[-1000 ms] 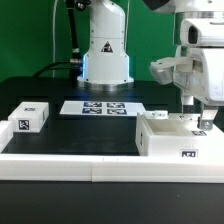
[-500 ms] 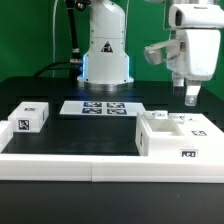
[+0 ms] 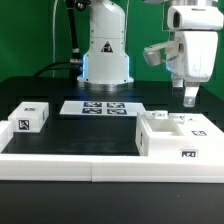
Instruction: Assemble cabinet
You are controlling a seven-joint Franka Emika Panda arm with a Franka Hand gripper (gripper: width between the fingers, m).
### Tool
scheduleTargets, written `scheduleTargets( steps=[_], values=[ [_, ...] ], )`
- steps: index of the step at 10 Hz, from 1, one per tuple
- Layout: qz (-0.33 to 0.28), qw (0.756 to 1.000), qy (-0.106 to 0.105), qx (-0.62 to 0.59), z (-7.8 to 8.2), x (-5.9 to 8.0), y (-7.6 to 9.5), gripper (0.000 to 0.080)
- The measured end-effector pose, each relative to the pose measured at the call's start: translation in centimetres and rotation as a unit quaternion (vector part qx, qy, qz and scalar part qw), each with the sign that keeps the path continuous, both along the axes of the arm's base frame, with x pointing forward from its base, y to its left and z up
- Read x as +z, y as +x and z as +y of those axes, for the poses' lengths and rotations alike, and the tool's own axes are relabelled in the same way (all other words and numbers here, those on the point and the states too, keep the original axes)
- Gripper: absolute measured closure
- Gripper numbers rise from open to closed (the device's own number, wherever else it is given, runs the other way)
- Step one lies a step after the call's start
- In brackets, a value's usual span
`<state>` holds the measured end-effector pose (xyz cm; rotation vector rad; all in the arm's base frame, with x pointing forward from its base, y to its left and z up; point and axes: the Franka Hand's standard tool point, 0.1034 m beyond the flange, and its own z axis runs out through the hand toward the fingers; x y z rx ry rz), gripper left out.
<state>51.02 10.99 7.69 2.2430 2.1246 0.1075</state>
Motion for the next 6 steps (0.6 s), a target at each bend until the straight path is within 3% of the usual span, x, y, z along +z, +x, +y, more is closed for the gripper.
scheduleTargets(
  steps=[1,3,6],
  values=[
    [-0.003,1.0,0.002,0.0,0.0,-0.1,-0.2,0.0002],
    [-0.001,1.0,0.006,0.0,-0.7,-1.1,-3.3,0.0002],
    [0.002,1.0,0.009,0.005,-0.8,-1.6,-6.1,0.0002]
  ],
)
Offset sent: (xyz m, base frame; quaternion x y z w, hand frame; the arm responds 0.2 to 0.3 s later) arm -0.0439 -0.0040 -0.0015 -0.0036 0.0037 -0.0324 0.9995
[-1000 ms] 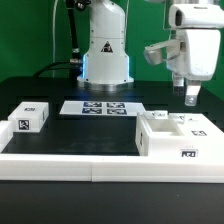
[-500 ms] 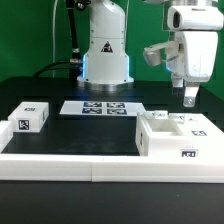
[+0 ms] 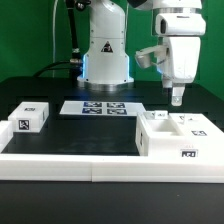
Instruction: Assemble cabinet
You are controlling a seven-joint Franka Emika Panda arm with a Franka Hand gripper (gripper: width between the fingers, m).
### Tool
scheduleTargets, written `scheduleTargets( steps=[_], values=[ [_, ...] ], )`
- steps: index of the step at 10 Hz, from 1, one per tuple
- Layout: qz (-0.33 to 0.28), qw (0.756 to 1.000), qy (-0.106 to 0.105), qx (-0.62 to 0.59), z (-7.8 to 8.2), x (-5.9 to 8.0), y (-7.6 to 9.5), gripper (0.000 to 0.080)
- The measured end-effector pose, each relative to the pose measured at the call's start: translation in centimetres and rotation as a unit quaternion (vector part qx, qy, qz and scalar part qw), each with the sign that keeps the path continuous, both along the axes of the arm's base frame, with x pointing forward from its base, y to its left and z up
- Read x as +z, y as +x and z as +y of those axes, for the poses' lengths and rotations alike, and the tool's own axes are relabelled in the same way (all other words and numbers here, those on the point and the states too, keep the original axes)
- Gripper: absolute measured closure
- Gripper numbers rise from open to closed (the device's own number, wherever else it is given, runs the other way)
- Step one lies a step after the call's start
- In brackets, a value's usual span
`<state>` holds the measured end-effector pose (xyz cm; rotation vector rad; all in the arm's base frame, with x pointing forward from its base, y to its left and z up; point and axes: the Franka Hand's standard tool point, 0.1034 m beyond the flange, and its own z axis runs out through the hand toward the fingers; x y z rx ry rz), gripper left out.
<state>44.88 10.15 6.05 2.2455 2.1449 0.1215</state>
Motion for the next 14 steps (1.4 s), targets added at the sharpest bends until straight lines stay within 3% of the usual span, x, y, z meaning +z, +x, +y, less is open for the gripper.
scheduleTargets(
  steps=[5,14],
  values=[
    [0.009,1.0,0.011,-0.007,-0.3,-2.3,-2.1,0.0002],
    [0.026,0.999,0.018,-0.01,-0.2,-4.6,-3.4,0.0002]
  ],
)
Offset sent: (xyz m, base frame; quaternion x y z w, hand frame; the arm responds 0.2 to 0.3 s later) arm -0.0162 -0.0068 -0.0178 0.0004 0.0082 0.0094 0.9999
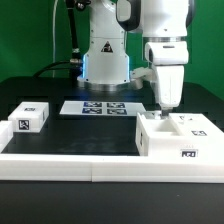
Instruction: Assemble cabinet
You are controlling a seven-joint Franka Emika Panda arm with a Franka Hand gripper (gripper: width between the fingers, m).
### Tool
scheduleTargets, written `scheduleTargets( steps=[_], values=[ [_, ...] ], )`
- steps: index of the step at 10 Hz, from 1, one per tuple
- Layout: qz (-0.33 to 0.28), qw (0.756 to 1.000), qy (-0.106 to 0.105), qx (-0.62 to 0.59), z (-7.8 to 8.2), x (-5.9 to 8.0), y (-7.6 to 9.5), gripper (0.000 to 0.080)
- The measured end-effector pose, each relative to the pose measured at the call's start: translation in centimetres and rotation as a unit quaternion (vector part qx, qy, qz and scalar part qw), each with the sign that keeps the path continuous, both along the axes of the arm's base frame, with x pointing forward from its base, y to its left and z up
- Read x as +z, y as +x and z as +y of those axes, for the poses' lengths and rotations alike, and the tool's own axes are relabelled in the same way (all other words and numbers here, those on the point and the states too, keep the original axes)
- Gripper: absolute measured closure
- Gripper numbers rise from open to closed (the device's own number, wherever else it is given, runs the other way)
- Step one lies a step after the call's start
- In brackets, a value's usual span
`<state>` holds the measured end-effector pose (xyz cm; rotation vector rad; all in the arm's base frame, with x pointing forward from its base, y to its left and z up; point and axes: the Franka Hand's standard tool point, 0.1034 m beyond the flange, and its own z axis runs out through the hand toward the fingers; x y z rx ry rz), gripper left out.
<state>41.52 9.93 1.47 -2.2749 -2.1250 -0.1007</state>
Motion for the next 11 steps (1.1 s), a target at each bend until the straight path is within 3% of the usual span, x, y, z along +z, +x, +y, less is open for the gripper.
scheduleTargets(
  steps=[1,3,4,5,7,11],
  values=[
    [0.001,1.0,0.0,0.0,0.01,-0.07,-0.07,0.0002],
    [0.001,1.0,0.0,0.0,0.01,-0.05,-0.03,0.0274],
    [0.001,1.0,0.0,0.0,0.0,-0.07,-0.04,0.0274],
    [0.002,1.0,0.0,-0.001,-0.05,-0.12,-0.07,0.0467],
    [0.003,1.0,0.0,-0.002,-0.12,-0.22,-0.13,0.0731],
    [0.003,1.0,0.0,-0.002,-0.12,-0.21,-0.12,0.0731]
  ],
)
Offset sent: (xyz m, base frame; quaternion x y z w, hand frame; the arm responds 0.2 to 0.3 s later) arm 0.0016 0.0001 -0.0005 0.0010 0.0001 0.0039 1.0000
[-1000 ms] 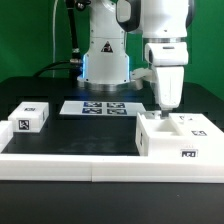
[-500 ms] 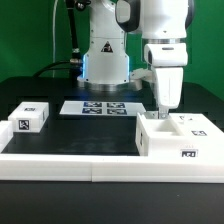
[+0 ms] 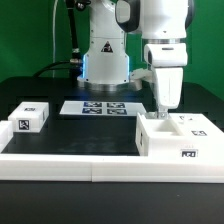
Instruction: Assemble cabinet
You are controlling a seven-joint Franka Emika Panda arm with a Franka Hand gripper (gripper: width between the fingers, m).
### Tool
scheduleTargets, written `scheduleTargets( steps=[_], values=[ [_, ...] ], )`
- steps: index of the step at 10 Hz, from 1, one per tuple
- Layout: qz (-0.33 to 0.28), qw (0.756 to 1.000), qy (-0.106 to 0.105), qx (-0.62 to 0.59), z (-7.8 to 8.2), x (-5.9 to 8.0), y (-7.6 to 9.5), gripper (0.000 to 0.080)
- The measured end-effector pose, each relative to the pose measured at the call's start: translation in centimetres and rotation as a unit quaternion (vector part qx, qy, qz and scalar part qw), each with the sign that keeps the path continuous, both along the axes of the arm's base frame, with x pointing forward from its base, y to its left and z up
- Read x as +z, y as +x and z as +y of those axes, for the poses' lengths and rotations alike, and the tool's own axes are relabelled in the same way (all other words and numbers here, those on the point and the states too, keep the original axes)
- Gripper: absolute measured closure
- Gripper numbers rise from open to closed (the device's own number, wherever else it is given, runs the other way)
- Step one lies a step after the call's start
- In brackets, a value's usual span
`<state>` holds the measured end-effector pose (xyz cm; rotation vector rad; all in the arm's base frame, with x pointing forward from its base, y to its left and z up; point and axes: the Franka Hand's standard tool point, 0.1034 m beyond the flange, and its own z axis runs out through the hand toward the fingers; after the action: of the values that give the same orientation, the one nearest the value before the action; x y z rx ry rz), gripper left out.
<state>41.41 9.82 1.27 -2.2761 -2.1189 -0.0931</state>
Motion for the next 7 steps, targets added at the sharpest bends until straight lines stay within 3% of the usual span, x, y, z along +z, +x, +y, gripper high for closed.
scheduleTargets(
  steps=[2,4,7],
  values=[
    [-0.001,1.0,0.0,-0.005,0.1,0.1,0.0,0.0731],
    [-0.007,1.0,-0.009,-0.009,0.3,2.0,0.4,0.0731],
    [-0.003,0.999,-0.03,-0.013,-1.1,4.4,1.0,0.0731]
  ],
)
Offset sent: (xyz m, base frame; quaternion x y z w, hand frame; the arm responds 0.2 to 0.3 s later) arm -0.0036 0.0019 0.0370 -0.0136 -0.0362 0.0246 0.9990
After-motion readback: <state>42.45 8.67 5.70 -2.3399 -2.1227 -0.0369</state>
